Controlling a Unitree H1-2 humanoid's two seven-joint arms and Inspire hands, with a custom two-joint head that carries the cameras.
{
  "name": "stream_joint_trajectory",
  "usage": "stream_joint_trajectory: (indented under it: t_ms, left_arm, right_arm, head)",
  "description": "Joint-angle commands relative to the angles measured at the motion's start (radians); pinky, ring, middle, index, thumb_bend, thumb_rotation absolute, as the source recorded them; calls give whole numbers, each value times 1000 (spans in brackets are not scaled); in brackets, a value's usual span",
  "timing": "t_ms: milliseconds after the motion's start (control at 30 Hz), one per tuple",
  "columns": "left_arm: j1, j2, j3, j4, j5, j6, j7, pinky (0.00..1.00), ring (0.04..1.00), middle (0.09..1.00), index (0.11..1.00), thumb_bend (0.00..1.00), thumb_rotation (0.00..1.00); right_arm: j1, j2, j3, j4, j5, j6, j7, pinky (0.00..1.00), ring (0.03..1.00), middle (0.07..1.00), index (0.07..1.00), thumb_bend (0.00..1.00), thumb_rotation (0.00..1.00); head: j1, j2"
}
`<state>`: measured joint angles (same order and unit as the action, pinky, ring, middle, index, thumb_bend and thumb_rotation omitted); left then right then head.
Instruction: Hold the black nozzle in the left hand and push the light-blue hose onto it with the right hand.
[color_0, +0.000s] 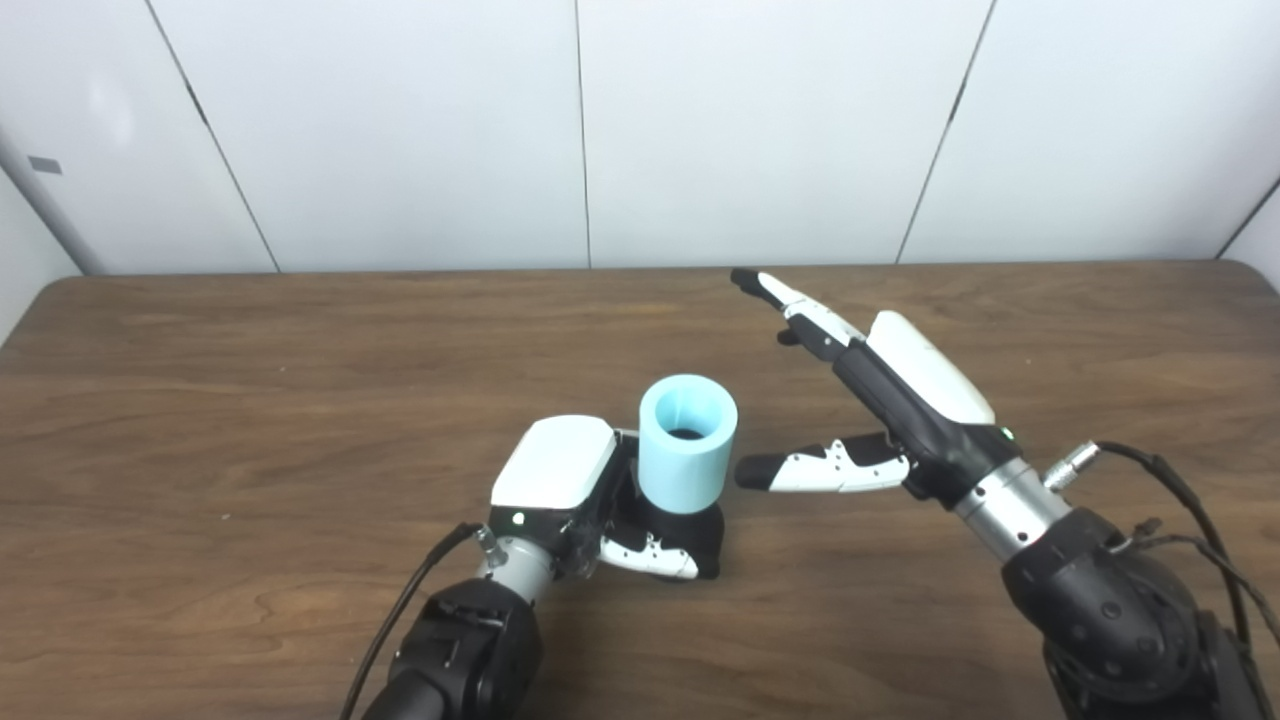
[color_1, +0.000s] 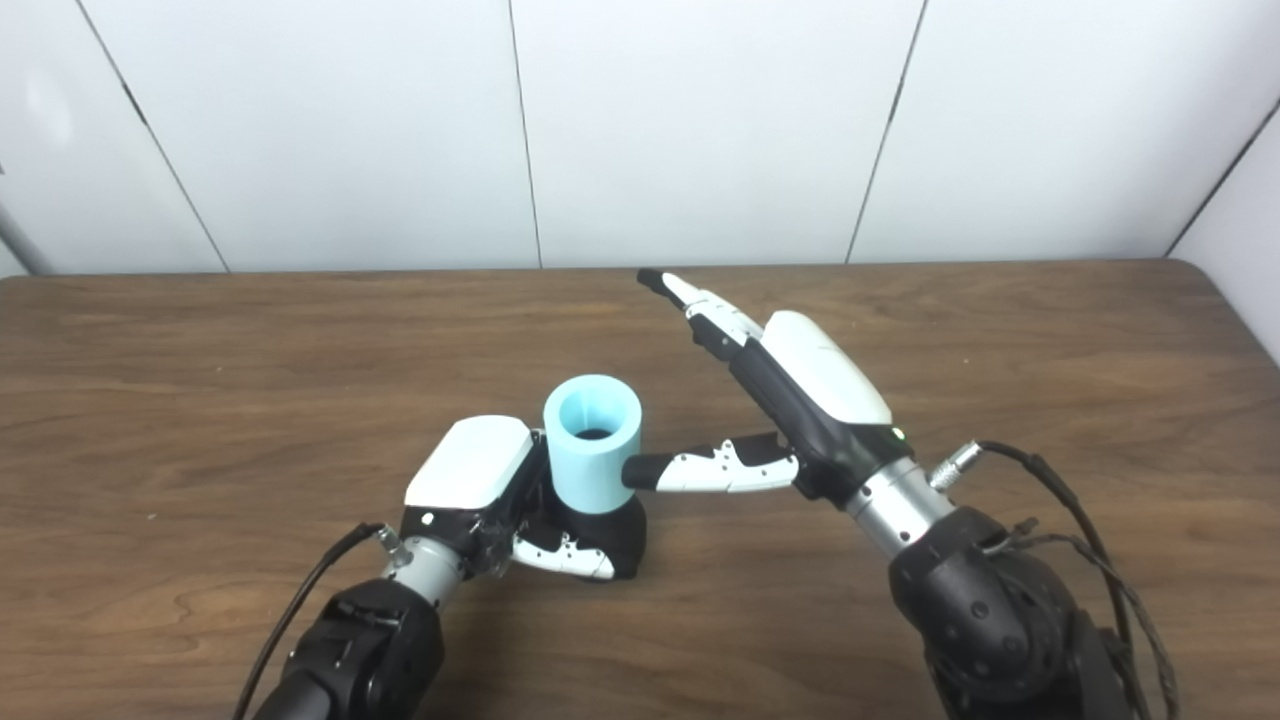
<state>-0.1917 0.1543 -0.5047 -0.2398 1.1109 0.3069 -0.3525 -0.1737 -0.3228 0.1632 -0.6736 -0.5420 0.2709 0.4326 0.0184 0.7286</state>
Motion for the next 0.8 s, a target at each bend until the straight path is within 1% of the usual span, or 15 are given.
stream_joint_trajectory:
  t_ms: [0,67,167,233,400,467,533,633,767]
  left_arm:
    - [16,18,-11,21,21,5,-56,314,395,403,512,520,0]
    - [17,18,-9,18,21,6,-60,320,400,405,512,520,0]
    - [17,19,-9,15,24,5,-65,316,393,402,509,520,0]
    - [17,21,-10,15,27,3,-67,325,404,405,510,520,0]
    - [17,18,-9,11,30,8,-81,331,410,407,514,520,0]
    - [16,17,-8,10,30,8,-84,333,412,408,515,520,0]
    - [17,17,-7,12,27,5,-81,333,412,408,514,520,0]
    - [15,16,-10,13,34,7,-85,333,412,409,512,520,0]
    - [15,9,-12,12,48,14,-93,336,415,411,510,521,0]
  right_arm:
    - [-12,-20,-4,-50,-29,-26,0,844,951,948,936,709,867]
    - [-11,-27,9,-66,-51,-28,18,882,966,955,926,692,916]
    - [-10,-36,28,-91,-90,-30,50,956,996,975,931,695,977]
    - [-10,-35,39,-102,-117,-35,70,980,999,987,942,696,995]
    - [-12,-31,68,-126,-177,-52,124,999,1000,999,962,704,1000]
    - [-13,-30,79,-126,-206,-79,129,1000,1000,1000,959,695,1000]
    - [-12,-26,95,-119,-250,-118,127,1000,1000,998,929,691,1000]
    - [-11,-20,109,-112,-295,-155,133,1000,1000,995,904,696,1000]
    - [-10,0,117,-107,-326,-190,139,1000,1000,992,916,706,1000]
  head:
    - [-1,2]
    - [-1,2]
    - [-1,3]
    - [0,4]
    - [2,6]
    - [2,6]
    - [2,6]
    - [3,6]
    - [7,7]
